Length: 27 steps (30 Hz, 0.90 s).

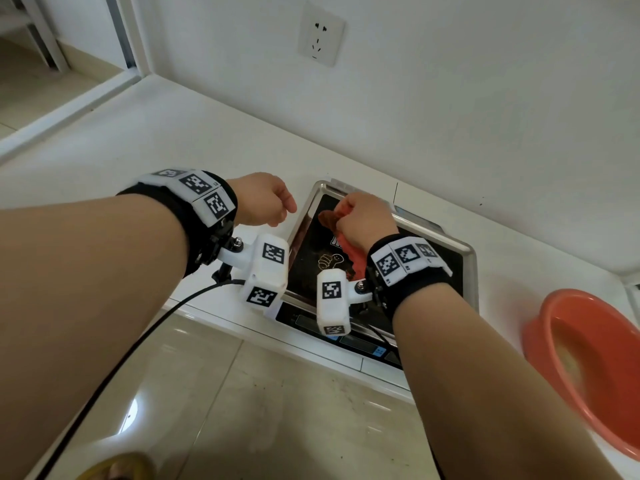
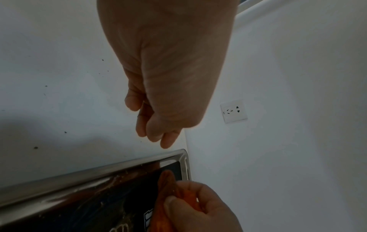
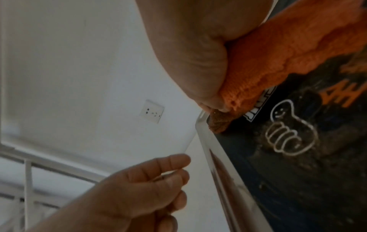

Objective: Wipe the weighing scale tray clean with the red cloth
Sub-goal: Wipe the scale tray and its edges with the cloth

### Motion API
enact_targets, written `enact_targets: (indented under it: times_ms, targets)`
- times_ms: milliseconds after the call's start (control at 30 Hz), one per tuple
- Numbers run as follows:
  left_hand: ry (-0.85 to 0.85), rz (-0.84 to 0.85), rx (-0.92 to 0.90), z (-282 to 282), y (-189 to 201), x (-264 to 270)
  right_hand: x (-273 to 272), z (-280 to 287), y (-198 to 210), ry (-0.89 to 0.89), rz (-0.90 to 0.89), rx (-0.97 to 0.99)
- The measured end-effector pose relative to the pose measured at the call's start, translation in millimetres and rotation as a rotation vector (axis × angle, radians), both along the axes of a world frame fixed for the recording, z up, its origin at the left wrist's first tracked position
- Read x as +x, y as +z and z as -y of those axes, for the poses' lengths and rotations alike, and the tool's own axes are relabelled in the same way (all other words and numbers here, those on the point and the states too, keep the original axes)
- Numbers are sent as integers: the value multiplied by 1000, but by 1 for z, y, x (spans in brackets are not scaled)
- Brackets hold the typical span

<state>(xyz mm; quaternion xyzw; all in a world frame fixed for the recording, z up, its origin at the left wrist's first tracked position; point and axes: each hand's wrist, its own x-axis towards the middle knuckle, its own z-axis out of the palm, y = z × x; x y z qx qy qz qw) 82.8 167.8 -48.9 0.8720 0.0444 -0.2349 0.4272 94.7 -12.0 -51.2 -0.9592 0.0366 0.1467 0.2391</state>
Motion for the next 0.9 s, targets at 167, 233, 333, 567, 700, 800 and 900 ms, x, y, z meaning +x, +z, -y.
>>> enact_targets:
  times_ms: [167,233,333,567,700,800,900]
  targets:
    - [-37,-65,18,-1,0,-3,-4,-8,-2,137,-123,-13]
    - [-43,-76,20,-2,1,-3,-5,-4,3,171,-197,-5]
    - [-35,-96,18,-1,2,-4,-5,-1,13,131,-127,-6]
    - [-71,-115,59,1,1,-6,-6,-21,3,178,-60,-27]
    - [-90,-107,70,2,0,-5,-7,-24,7,254,-108,-36]
    - [-103,-95,86,2,0,-4,-12,-25,9,362,-175,-76]
    - [-103,-88,82,2,0,-4,-14,-21,17,419,-274,-107]
